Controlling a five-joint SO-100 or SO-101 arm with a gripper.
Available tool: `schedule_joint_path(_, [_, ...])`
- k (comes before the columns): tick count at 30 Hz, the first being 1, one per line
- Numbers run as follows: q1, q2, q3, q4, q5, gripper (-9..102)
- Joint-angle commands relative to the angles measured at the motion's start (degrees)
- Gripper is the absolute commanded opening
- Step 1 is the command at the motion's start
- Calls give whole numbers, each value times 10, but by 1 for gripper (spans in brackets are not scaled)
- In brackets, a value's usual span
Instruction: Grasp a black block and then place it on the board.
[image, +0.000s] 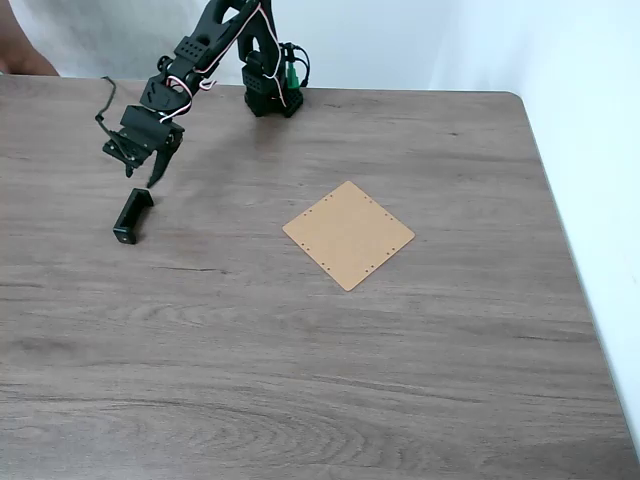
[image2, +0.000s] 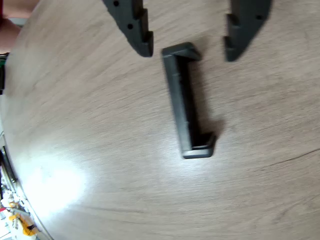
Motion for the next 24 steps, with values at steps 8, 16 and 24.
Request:
schedule_joint_path(8, [24,-39,-73,11,-74,31])
schedule_joint_path(16, [33,-100,-133,13,-97,32])
schedule_joint_path(24, [51,-156,-185,27,-112,33])
